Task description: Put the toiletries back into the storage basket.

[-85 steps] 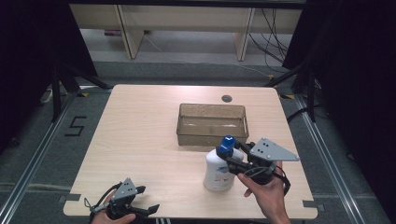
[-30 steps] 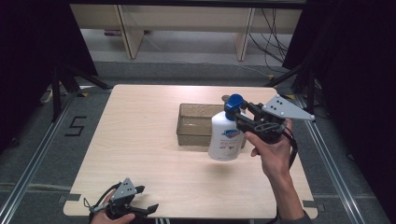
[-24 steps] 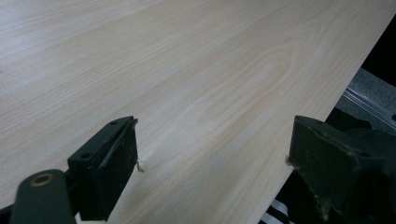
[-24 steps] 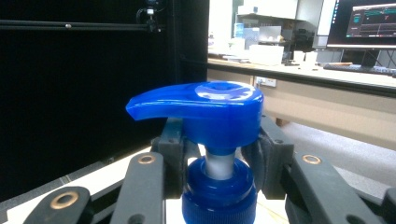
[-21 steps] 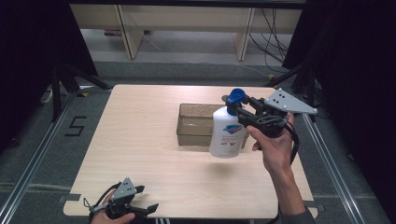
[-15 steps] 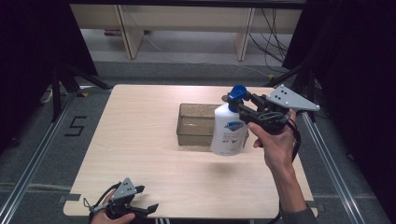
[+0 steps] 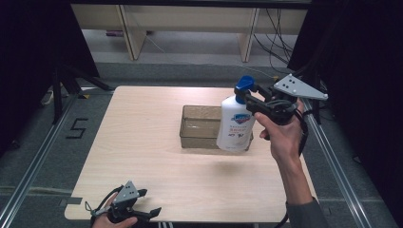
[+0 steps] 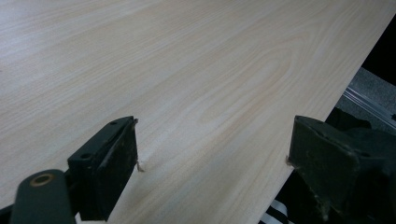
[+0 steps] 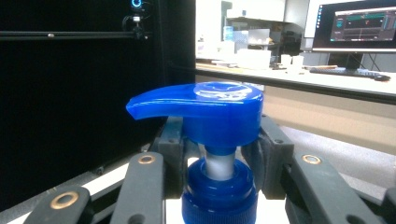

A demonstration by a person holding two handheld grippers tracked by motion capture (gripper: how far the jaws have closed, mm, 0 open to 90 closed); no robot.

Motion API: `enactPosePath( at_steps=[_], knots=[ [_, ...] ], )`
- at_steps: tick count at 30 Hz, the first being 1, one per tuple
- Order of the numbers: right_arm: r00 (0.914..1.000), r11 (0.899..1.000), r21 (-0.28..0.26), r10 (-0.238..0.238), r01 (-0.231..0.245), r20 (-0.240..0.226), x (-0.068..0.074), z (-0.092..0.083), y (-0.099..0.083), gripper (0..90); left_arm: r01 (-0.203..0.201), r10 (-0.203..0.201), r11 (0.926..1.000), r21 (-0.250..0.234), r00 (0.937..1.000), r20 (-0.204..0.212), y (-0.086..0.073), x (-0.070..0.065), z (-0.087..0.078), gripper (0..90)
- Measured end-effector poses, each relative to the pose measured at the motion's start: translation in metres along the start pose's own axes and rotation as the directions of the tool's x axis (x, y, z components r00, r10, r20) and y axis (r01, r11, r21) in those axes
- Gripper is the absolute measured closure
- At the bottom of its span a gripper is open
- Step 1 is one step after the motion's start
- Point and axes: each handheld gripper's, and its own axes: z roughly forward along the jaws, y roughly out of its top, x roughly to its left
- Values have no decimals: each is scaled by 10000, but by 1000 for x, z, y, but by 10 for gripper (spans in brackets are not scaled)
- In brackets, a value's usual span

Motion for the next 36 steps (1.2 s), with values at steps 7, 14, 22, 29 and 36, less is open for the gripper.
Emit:
enactPosePath(
  at_steps=[7, 14, 22, 29, 36],
  knots=[
    [9997, 9999, 28, 121, -122, 228, -10, 9, 5, 619, 192, -192, 9997, -167, 9998, 24, -1, -2, 1, 153],
    [9981, 9998, 129, 145, -153, 605, -19, 17, 4, 618, 212, -212, 9997, -135, 9998, -8, -1, -2, 2, 152],
    [9965, 9998, 163, 82, -96, 828, -27, 26, 3, 618, 198, -198, 9997, -141, 9998, 12, -1, -2, 2, 152],
    [9954, 9989, 218, 389, -410, 874, -34, 36, 0, 618, 111, -110, 9999, -128, 9999, 43, -1, -2, 1, 152],
    [9942, 9989, 291, 336, -367, 1023, -41, 45, -5, 619, 147, -146, 9998, -154, 9999, 34, -1, -2, 1, 152]
  ],
)
